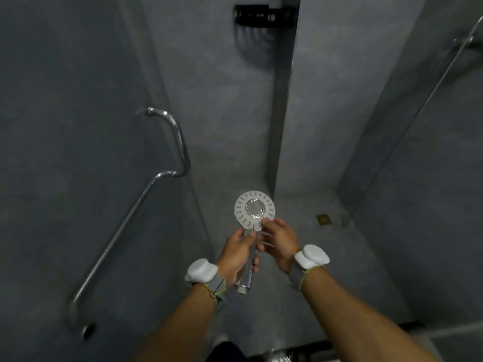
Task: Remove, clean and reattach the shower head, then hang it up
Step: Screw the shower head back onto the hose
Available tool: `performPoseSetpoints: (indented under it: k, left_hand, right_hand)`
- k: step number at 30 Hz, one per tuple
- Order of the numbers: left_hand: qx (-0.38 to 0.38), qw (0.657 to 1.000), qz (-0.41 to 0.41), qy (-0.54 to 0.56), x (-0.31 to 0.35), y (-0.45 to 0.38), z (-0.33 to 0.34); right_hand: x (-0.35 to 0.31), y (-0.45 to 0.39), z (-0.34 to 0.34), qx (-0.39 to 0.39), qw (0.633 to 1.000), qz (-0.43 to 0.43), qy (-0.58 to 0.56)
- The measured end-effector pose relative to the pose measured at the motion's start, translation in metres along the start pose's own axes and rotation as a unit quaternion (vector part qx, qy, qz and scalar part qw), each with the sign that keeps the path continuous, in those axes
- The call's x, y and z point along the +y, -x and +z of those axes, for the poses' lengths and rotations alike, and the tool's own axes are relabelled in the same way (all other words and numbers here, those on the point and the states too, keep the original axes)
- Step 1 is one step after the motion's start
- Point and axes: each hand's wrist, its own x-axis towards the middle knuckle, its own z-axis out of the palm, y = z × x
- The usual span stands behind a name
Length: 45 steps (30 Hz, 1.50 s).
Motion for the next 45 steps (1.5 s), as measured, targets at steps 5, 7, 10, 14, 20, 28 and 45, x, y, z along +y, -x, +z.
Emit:
performPoseSetpoints:
  k: [5,7,10,14,20,28,45]
  left_hand:
    - [-0.042,0.997,-0.026,-0.063,0.041,-0.121,0.006]
    - [-0.07,0.994,-0.031,-0.081,0.058,-0.172,0.015]
    - [-0.119,0.984,-0.042,-0.125,0.084,-0.252,0.047]
    - [-0.169,0.971,-0.054,-0.16,0.111,-0.313,0.087]
    - [-0.224,0.953,-0.086,-0.185,0.129,-0.43,0.162]
    - [-0.221,0.96,-0.109,-0.135,0.111,-0.57,0.26]
    - [-0.264,0.95,-0.13,-0.104,-0.187,-0.902,0.418]
  right_hand:
    - [-0.041,-0.109,0.006,0.051,0.998,0.028,0.002]
    - [-0.061,-0.151,0.001,0.069,0.997,0.018,-0.007]
    - [-0.101,-0.21,-0.02,0.133,0.991,0.003,-0.023]
    - [-0.143,-0.253,-0.057,0.178,0.983,0.016,0.046]
    - [-0.195,-0.354,-0.156,0.259,0.938,0.055,0.223]
    - [-0.238,-0.496,-0.298,0.2,0.846,0.117,0.48]
    - [-0.019,-0.84,-0.584,0.105,0.706,0.264,0.649]
